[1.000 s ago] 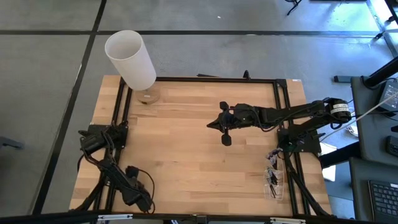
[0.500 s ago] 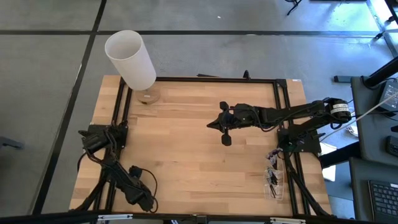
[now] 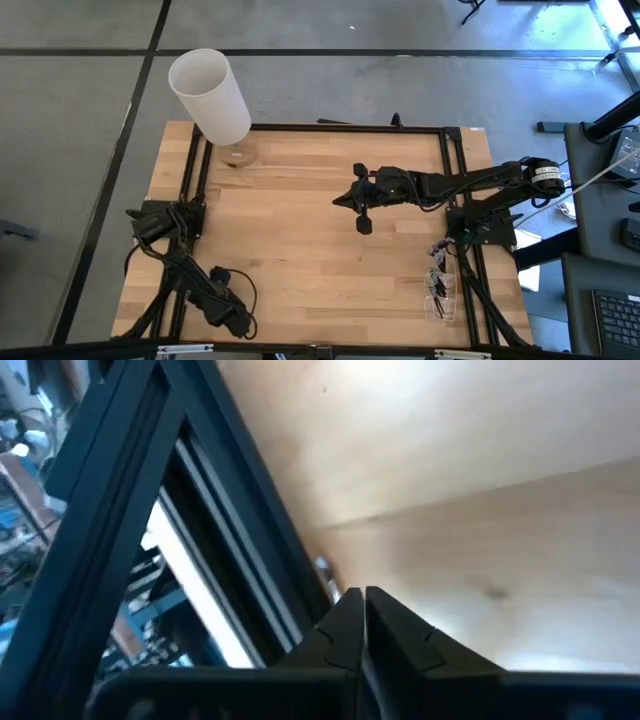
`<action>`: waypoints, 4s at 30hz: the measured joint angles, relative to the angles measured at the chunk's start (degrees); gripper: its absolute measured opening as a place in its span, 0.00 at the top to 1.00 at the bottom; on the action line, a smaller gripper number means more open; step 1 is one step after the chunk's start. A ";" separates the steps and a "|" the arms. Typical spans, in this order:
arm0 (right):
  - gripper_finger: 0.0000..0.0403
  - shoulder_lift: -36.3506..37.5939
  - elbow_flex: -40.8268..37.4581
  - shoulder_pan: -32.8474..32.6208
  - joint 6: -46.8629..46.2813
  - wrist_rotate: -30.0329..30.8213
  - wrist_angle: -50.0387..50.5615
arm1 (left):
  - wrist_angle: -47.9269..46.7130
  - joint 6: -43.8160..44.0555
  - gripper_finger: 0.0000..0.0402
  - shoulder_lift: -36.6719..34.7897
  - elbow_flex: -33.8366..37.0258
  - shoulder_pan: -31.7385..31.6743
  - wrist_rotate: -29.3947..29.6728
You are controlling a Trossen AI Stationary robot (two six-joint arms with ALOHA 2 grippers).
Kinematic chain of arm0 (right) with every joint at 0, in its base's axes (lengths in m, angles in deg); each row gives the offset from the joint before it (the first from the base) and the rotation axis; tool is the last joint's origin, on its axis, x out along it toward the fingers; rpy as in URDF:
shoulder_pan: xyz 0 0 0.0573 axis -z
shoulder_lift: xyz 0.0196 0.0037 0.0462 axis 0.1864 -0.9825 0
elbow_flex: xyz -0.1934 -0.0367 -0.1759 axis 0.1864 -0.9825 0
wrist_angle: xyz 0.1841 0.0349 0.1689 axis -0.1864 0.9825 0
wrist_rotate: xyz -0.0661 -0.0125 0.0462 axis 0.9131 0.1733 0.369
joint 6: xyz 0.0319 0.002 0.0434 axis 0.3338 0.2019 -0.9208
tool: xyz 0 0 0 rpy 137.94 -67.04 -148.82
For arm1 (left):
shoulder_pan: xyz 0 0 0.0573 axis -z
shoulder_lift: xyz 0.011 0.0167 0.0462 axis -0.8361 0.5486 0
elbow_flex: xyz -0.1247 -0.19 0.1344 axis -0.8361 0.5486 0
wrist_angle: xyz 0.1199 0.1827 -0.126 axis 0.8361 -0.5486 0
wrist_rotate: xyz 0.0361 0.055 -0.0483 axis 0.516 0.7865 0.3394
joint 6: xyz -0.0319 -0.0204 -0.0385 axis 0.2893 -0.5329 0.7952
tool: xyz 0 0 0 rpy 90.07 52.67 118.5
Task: Put items in baskets/containers
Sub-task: Put the eyeshadow brush into the transparent organizer
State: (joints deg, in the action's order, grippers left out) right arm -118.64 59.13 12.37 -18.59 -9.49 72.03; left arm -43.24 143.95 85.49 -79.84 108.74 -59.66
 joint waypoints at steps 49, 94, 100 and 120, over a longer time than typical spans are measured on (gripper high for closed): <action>0.98 0.00 0.00 0.01 -0.75 -0.05 -0.35 | 8.05 -45.34 0.99 -1.07 0.16 12.86 0.91; 0.98 0.00 0.00 0.02 -0.83 0.03 1.95 | 27.13 -12.85 0.64 -2.09 -6.21 1.34 38.67; 0.98 0.00 1.29 0.02 -0.99 0.11 4.91 | 24.68 -15.69 0.55 0.35 -6.98 -0.46 30.98; 0.98 0.00 1.92 1.20 -9.12 7.00 7.16 | 15.01 -11.62 0.92 -1.46 -5.61 -5.78 55.09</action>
State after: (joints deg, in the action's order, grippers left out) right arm -118.64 61.05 13.57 -27.72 -2.49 79.19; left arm -28.23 132.34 84.04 -85.45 102.96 -4.56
